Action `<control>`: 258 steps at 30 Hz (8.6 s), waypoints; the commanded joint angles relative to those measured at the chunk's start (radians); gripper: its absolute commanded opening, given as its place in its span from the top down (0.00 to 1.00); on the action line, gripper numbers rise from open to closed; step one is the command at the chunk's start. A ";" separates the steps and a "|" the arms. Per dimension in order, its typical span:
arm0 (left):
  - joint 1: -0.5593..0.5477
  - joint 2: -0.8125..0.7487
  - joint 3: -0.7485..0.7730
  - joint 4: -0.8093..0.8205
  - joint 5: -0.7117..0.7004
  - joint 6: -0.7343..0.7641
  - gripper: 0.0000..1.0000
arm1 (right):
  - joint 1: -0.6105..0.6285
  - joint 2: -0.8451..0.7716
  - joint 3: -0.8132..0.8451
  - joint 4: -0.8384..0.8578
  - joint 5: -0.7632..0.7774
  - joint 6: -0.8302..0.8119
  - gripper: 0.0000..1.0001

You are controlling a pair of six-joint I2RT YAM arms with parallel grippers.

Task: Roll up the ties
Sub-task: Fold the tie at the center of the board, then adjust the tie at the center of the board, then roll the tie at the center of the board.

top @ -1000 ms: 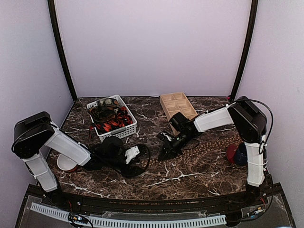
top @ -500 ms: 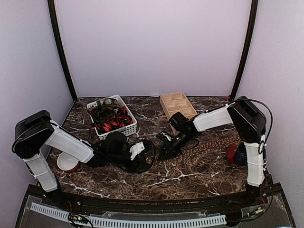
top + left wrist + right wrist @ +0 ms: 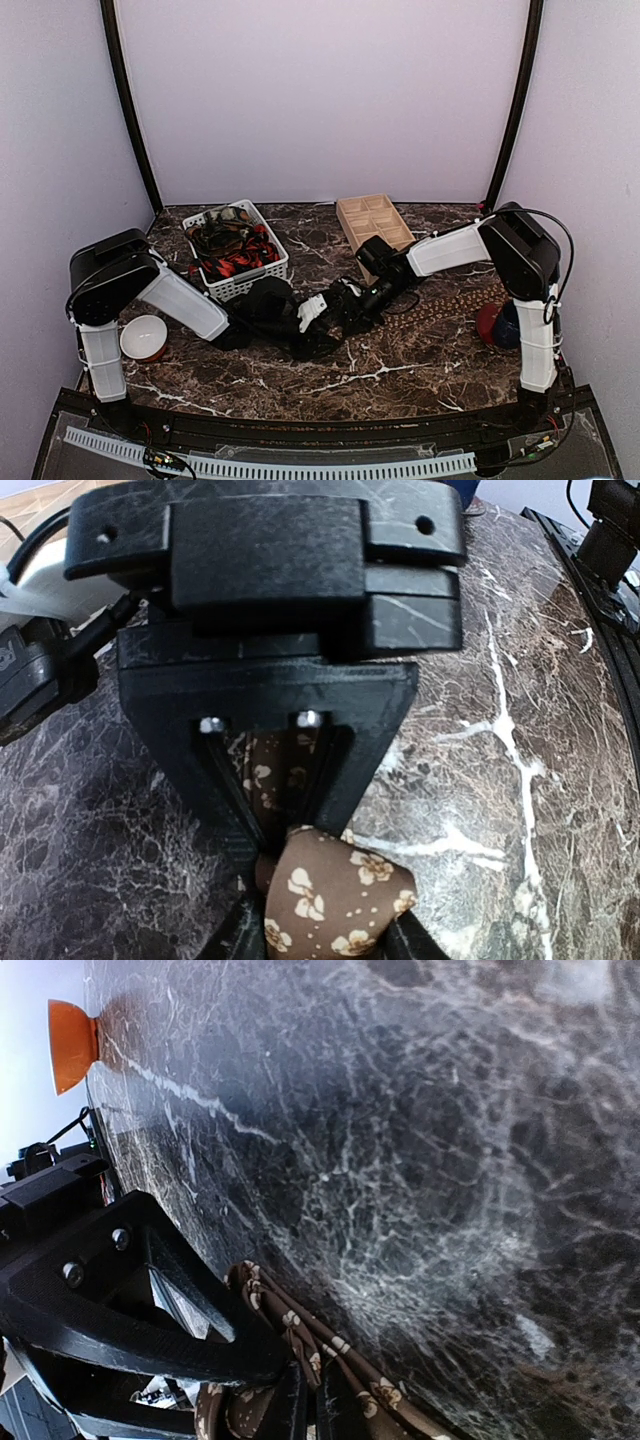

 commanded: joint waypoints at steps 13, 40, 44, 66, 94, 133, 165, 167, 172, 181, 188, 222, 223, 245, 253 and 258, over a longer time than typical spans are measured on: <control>-0.006 -0.020 -0.050 -0.125 -0.034 -0.076 0.68 | -0.070 -0.128 -0.069 0.011 -0.005 0.037 0.66; -0.006 -0.009 -0.022 -0.157 -0.026 -0.130 0.66 | -0.019 -0.086 -0.053 0.041 -0.067 0.051 1.00; -0.006 -0.009 -0.024 -0.158 -0.022 -0.129 0.66 | -0.019 -0.110 -0.072 0.046 -0.067 0.070 0.78; -0.006 -0.092 -0.084 -0.106 -0.036 -0.061 0.41 | -0.009 -0.078 -0.024 -0.047 -0.008 0.026 1.00; -0.012 -0.034 -0.035 -0.151 -0.039 0.058 0.65 | -0.011 -0.065 0.035 -0.069 0.029 0.002 0.92; -0.020 -0.059 -0.062 -0.201 -0.077 0.053 0.66 | 0.024 -0.089 -0.066 0.077 -0.141 0.143 0.61; -0.019 -0.069 -0.091 -0.194 -0.035 0.132 0.63 | 0.044 -0.079 -0.035 0.073 -0.198 0.114 0.59; -0.019 -0.068 -0.092 -0.197 -0.034 0.131 0.63 | 0.055 -0.046 -0.002 0.020 -0.188 0.075 0.60; -0.019 -0.069 -0.097 -0.192 -0.035 0.122 0.63 | 0.058 -0.021 0.032 -0.031 -0.151 0.037 0.76; -0.019 -0.073 -0.094 -0.191 -0.032 0.150 0.63 | 0.049 0.001 0.076 -0.121 -0.066 -0.030 1.00; -0.019 -0.134 -0.113 -0.160 -0.023 0.141 0.30 | 0.050 0.021 0.062 -0.139 0.014 -0.053 1.00; -0.042 -0.079 -0.086 0.056 0.013 -0.015 0.63 | 0.067 0.059 0.064 -0.071 0.027 -0.024 1.00; -0.046 -0.061 -0.079 0.043 0.000 -0.004 0.63 | 0.066 0.055 0.059 -0.066 0.024 -0.024 1.00; -0.074 -0.019 -0.052 -0.256 -0.144 0.038 0.68 | -0.027 -0.151 -0.031 0.021 -0.110 0.078 0.60; -0.081 -0.013 -0.044 -0.250 -0.149 0.011 0.68 | 0.018 -0.101 -0.019 -0.026 -0.092 0.046 0.61; -0.084 -0.013 -0.045 -0.246 -0.151 0.014 0.67 | 0.029 -0.072 -0.005 -0.027 -0.061 0.046 0.64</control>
